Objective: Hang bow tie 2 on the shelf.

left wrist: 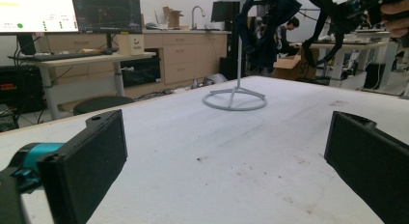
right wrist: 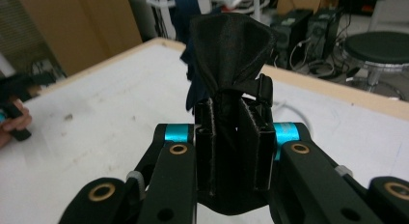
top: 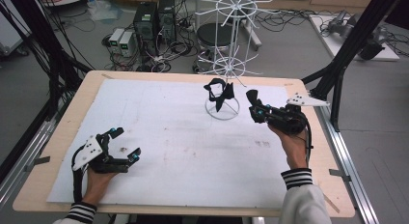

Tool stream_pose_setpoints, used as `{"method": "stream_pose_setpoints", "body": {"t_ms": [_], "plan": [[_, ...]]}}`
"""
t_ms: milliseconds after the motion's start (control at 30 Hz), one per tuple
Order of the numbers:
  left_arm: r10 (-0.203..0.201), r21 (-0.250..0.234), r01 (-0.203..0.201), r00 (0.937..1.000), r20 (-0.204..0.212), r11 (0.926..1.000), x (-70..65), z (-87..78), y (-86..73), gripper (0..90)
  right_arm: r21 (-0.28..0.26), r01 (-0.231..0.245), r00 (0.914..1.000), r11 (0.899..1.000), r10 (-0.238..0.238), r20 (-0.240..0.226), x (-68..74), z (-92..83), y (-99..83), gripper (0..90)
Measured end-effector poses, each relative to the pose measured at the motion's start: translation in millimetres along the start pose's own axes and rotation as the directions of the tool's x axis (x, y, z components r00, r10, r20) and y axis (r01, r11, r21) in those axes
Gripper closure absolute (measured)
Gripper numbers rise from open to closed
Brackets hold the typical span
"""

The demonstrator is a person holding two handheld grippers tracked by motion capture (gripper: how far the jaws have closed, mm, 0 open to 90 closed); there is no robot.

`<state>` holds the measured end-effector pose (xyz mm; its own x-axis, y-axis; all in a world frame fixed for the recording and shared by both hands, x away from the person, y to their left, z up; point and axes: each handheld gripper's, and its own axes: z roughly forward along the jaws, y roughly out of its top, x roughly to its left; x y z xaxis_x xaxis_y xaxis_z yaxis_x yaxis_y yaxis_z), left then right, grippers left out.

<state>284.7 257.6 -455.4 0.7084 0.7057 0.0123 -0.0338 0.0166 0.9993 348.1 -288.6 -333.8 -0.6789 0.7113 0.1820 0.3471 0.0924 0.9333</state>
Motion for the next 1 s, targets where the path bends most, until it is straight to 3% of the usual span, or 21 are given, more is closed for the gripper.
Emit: {"method": "stream_pose_setpoints", "body": {"t_ms": [367, 667, 1000], "plan": [[-0.001, -0.004, 0.001, 1.0000, -0.002, 1.0000, 0.0, 0.2, -0.1, 1.7, -0.084, -0.013, 0.9996, 0.996, 0.015, 0.022, -0.2, -7.8, 9.0, 77.8], [-0.003, -0.004, 0.003, 1.0000, 0.000, 1.0000, 0.0, 0.2, -0.1, 1.8, -0.109, 0.000, 0.9991, 0.994, 0.005, 0.043, 1.3, -9.2, 28.5, 77.8], [-0.001, -0.005, 0.001, 1.0000, -0.001, 1.0000, 0.0, 0.1, -0.1, 1.7, -0.119, 0.019, 0.9991, 0.993, -0.015, 0.040, 7.2, -4.0, 37.0, 77.8]]}}
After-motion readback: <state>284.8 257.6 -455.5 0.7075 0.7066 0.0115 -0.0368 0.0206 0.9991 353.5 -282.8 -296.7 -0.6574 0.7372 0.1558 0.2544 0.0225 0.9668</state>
